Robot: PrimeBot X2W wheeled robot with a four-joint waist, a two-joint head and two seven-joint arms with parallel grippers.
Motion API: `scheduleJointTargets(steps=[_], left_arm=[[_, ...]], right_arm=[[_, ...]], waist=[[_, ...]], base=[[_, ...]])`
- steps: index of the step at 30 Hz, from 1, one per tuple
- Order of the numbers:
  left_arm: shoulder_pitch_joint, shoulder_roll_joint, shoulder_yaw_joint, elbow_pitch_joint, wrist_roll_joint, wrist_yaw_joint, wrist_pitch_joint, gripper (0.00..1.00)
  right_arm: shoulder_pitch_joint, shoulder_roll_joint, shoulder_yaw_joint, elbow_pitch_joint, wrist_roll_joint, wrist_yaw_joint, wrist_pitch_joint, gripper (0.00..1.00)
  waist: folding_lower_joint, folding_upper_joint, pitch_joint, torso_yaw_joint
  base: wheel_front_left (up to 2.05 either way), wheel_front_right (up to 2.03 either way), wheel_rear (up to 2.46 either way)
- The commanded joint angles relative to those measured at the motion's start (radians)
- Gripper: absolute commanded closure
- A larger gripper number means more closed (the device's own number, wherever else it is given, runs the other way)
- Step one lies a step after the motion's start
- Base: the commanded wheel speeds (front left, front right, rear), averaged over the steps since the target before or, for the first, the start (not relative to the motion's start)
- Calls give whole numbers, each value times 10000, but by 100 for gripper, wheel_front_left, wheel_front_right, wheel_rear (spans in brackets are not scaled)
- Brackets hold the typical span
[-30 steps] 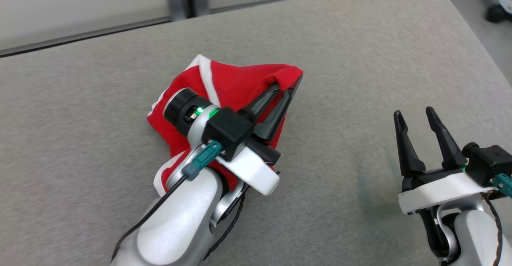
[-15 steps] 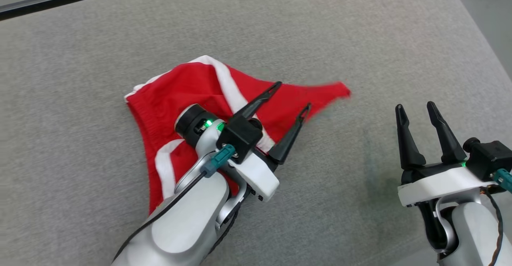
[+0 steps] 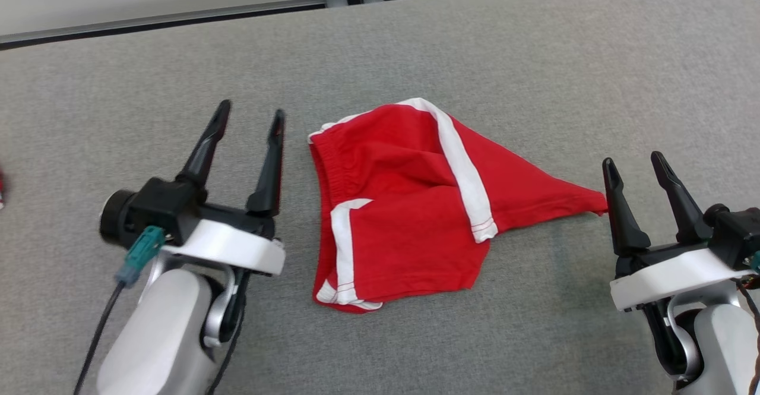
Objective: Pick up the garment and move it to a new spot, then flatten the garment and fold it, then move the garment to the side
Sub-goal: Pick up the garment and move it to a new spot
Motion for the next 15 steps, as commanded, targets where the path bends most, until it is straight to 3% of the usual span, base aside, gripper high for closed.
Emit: scheduleJointTargets(steps=[1, 7, 15], left_arm=[[260, 128, 229, -60, -58, 65, -13, 0], [1410, 613, 1406, 92, -244, -71, -17, 0], [2463, 566, 1889, 33, -120, -339, -17, 0]], right_arm=[[139, -85, -26, -76, -81, 1, 83, 0], [494, -115, -92, -340, -158, 1, 393, 0], [1113, -95, -175, -567, -270, 1, 678, 0]], waist=[[0, 0, -389, 496], [0, 0, -839, 1037], [0, 0, -1458, 1243]], base=[[0, 0, 0], [0, 0, 0], [0, 0, 0]])
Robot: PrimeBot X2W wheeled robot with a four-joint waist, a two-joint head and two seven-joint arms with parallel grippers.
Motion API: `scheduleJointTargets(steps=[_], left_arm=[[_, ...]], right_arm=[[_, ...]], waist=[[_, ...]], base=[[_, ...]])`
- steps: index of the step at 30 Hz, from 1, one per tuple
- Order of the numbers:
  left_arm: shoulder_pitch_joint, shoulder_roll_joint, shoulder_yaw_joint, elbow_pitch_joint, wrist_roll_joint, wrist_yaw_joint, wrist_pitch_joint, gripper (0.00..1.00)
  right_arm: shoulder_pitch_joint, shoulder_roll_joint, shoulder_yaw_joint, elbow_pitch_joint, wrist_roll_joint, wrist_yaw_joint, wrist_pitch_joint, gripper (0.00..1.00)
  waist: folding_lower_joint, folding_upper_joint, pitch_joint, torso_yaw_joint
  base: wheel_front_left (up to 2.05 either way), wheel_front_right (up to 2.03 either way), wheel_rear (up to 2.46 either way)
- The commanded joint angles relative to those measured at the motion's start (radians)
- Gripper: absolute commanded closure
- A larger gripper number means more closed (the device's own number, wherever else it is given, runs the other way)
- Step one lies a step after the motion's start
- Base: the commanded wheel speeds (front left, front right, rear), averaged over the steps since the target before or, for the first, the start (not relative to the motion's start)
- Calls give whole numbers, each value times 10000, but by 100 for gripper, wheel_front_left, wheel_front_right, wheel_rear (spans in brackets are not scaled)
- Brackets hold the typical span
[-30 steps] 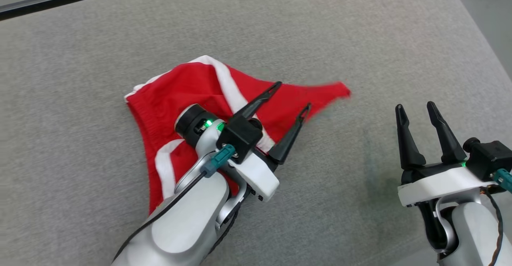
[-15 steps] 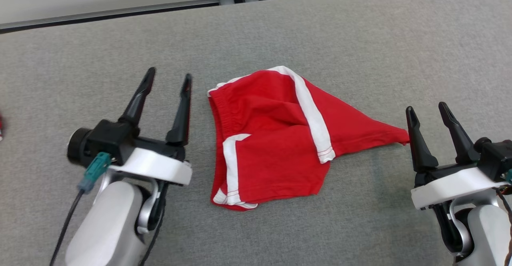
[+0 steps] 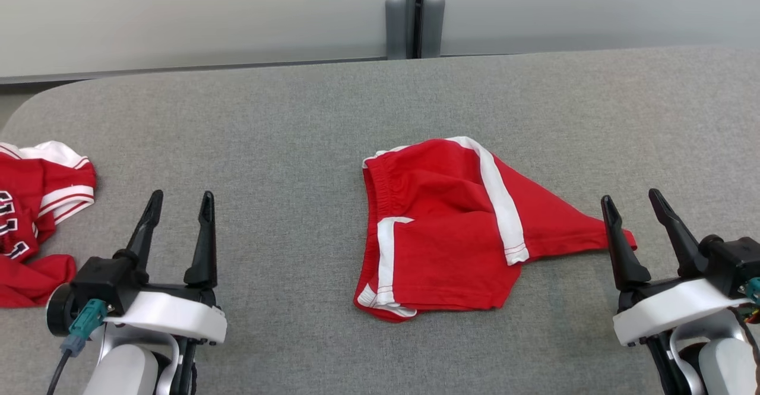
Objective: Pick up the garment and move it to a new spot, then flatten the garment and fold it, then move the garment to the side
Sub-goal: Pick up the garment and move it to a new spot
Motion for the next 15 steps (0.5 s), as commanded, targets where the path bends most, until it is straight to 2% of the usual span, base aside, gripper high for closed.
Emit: scheduleJointTargets(steps=[1, 15], left_arm=[[256, -66, 57, -43, 55, -98, -15, 0], [1224, -70, -88, 371, 236, -360, -16, 0]], right_arm=[[239, -8, -10, -77, -84, 1, 109, 0], [1184, 264, -280, -396, -122, 1, 417, 0]], waist=[[0, 0, -285, 48], [0, 0, -1215, -76]], base=[[0, 0, 0], [0, 0, 0]])
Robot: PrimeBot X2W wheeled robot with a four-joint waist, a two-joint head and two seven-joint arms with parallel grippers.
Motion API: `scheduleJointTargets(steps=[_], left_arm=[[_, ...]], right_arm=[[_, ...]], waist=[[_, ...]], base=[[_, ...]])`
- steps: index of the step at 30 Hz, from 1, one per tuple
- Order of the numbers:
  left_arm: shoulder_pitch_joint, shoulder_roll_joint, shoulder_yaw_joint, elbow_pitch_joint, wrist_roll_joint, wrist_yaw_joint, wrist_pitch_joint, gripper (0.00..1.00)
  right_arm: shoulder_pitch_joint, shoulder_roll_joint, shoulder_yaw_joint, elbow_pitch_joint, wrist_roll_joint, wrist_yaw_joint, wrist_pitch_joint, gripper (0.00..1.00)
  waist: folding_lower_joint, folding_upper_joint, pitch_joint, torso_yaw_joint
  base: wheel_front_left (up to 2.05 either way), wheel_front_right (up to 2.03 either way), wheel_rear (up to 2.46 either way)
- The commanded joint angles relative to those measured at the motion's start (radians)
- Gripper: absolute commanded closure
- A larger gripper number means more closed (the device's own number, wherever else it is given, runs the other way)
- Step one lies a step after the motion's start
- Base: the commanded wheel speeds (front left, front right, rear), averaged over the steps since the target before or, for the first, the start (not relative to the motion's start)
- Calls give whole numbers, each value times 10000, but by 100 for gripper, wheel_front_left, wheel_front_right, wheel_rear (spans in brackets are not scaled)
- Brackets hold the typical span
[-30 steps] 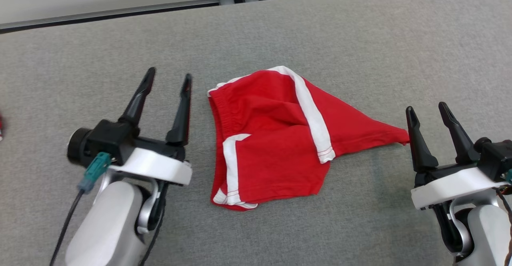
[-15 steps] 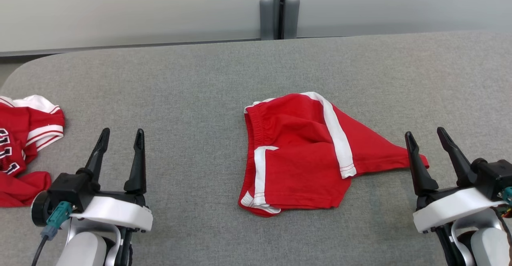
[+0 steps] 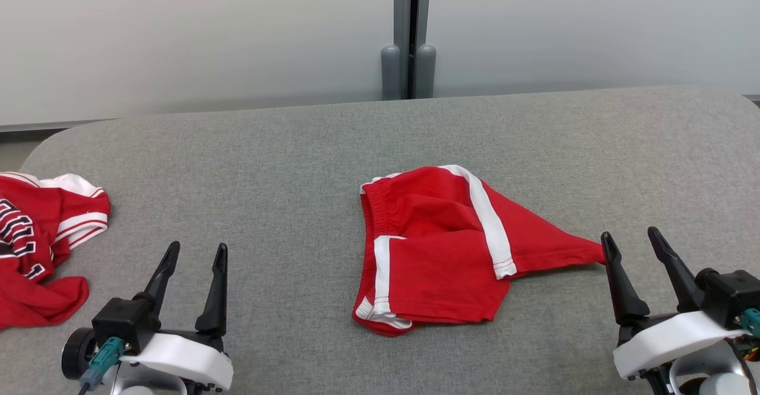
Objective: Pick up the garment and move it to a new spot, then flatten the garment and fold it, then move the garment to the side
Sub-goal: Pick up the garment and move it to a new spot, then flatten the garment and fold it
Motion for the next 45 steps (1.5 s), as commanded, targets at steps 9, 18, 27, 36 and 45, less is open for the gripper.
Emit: scheduleJointTargets(steps=[9, 18, 27, 36, 45], left_arm=[[102, 26, -3, 135, -12, -154, -16, 0], [1, 6, 34, 276, 99, -76, -16, 0], [-99, -22, 61, 351, 166, -118, -16, 0], [-441, -178, 102, 280, 285, -72, -16, 0], [-1229, -589, 124, 242, 542, -182, -16, 0]], right_arm=[[251, 91, -34, -222, 9, 1, 166, 0], [296, 110, 3, -250, -18, 1, 243, 0], [199, 98, 91, -286, -24, 1, 288, 0], [-152, -143, 1602, -261, -17, 1, 561, 0], [-1224, -568, 5569, 99, 358, 1, 920, 0]], waist=[[0, 0, -183, -6], [0, 0, -168, 1], [0, 0, -89, 43], [0, 0, 345, 231], [0, 0, 1271, 794]], base=[[0, 0, 0], [0, 0, 0], [0, 0, 0], [0, 0, 0], [0, 0, 0]])
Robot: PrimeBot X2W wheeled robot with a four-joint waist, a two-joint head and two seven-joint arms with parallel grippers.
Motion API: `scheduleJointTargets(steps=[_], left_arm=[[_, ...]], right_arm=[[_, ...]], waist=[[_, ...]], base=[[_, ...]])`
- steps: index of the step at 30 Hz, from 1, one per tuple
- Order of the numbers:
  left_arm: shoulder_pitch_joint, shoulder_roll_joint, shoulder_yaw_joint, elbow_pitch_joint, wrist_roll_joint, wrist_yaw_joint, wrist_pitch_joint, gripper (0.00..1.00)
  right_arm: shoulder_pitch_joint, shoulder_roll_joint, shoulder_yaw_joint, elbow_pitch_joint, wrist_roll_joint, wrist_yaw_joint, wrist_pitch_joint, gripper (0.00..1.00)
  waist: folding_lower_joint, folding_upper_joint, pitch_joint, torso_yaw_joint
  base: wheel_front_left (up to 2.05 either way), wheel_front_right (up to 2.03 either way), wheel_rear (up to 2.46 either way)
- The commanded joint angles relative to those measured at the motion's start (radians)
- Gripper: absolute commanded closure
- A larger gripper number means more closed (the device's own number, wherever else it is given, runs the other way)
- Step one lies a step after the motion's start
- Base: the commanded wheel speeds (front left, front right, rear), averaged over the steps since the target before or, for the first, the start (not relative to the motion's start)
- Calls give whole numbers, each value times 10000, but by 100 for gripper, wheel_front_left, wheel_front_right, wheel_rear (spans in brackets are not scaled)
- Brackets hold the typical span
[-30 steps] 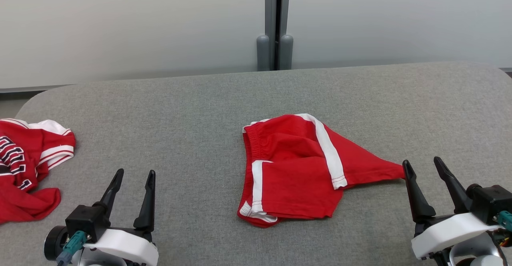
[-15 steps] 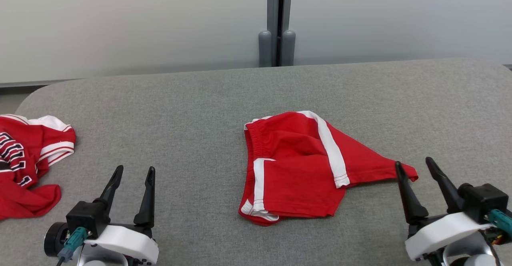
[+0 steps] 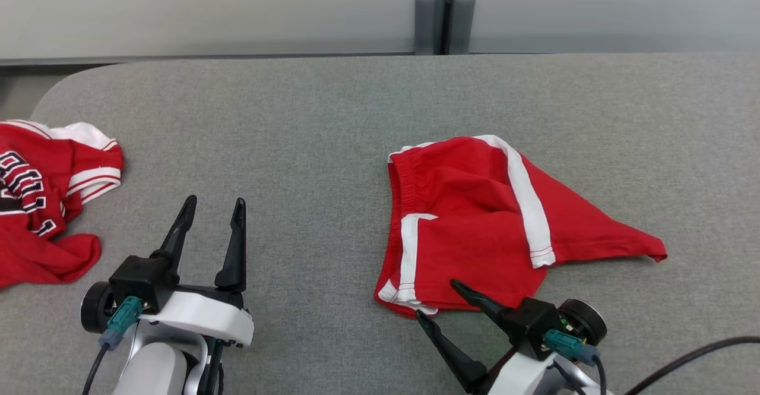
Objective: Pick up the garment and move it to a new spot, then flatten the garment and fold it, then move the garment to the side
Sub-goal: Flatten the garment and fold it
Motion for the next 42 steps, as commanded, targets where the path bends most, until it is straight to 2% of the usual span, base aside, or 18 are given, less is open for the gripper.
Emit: scheduleJointTargets(steps=[1, 7, 9, 10, 11, 12, 22, 31, 35, 36, 37, 38, 42], left_arm=[[-192, -27, 43, -17, 62, -54, -16, 0], [-432, -280, 181, -86, 292, -144, -16, 0], [-479, -338, 231, -102, 353, -172, -16, 0], [-494, -362, 262, -110, 390, -167, -16, 0], [-508, -392, 287, -122, 416, -178, -16, 0], [-524, -419, 310, -136, 467, -198, -16, 0], [-540, -573, 560, -223, 760, -311, -16, 0], [-653, -652, 579, -236, 988, -404, -16, 0], [-730, -683, 560, -196, 1058, -432, -16, 0], [-767, -696, 561, -194, 1077, -438, -16, 0], [-791, -706, 557, -188, 1090, -440, -16, 0], [-813, -726, 545, -184, 1104, -445, -16, 0], [-822, -759, 547, -159, 1150, -475, -16, 0]], right_arm=[[-231, -91, 70, 113, 40, 1, 21, 0], [-1046, -68, 641, 776, -59, 1, -27, 0], [-1195, -7, 603, 952, -43, 1, -113, 57], [-1261, 30, 548, 1012, -3, 1, -181, 72], [-1313, 48, 497, 1025, 45, 1, -272, 97], [-1335, 57, 434, 1026, 107, 1, -344, 100], [-1276, 19, -869, 641, 425, 2, -773, 100], [-949, 384, -3667, 975, 689, 2, -1085, 100], [-854, 582, -4392, 1322, 989, 0, -1106, 100], [-854, 666, -4569, 1426, 1105, 2, -1109, 80], [-894, 585, -4760, 1511, 990, 2, -1183, 49], [-896, 701, -4927, 1629, 1178, 0, -1195, 0], [-835, 779, -5434, 1848, 1449, 3, -1396, 0]], waist=[[0, 0, 254, 211], [0, 0, 655, 418], [0, 0, 747, 446], [0, 0, 777, 446], [0, 0, 807, 441], [0, 0, 833, 430], [0, 0, 841, -12], [0, 0, 952, -333], [0, 0, 1023, -382], [0, 0, 1045, -399], [0, 0, 1065, -415], [0, 0, 1084, -427], [0, 0, 1103, -490]], base=[[0, 0, 0], [0, 0, 0], [0, 0, 0], [0, 0, 0], [0, 0, 0], [0, 0, 0], [0, 0, 0], [0, 0, 0], [0, 0, 0], [0, 0, 0], [0, 0, 0], [0, 0, 0], [0, 0, 0]])
